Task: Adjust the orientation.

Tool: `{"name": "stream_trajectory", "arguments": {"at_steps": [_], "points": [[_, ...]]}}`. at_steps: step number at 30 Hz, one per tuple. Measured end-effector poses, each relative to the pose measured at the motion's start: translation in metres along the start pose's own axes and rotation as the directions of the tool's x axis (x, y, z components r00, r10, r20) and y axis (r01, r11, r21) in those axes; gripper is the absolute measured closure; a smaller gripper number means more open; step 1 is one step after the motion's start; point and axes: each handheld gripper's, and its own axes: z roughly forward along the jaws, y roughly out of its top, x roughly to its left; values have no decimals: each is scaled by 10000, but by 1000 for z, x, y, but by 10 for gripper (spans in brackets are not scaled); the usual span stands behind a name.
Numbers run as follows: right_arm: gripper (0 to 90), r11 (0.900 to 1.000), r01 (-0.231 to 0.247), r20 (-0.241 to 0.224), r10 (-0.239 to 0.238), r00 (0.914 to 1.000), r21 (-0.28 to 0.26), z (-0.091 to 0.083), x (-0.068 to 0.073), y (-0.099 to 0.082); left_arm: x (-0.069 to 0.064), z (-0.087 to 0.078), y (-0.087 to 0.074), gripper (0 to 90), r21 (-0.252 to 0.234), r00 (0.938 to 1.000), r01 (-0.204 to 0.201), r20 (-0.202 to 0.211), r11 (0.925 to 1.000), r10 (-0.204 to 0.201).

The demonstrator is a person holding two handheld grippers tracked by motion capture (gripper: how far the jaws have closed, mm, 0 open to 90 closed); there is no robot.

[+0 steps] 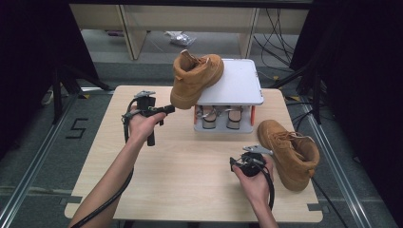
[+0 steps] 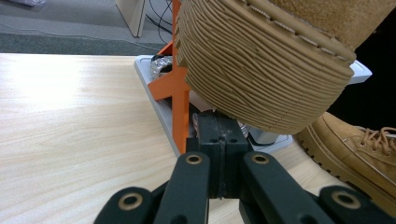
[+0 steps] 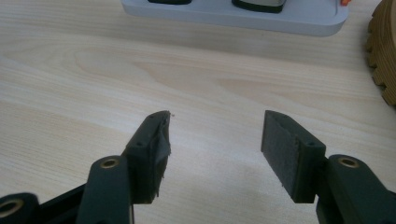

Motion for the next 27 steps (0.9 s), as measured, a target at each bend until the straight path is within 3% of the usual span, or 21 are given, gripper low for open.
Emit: {"name": "stream_trajectory", "arguments": {"at_steps": [2,3,5,14,27], "points": [[427,9998,162,-26,-162,9999,-70,1,-1,0,-1,0,1,899,64,10000,21,13,10000,-21],[428,9999,-113,-22,113,9999,-5,1,1,0,-1,0,1,899,79,10000,46,49,10000,-47],[428,9994,318,-13,-318,9995,-98,1,-2,0,-3,0,2,899,85,10000,9,96,10000,-10],[428,9996,280,-53,-280,9996,-106,1,-2,0,-13,1,9,899,157,9997,-122,229,9998,118],[428,9996,241,-40,-241,9997,-118,0,-4,1,-26,15,10,900,473,9991,-278,340,9985,262]]}}
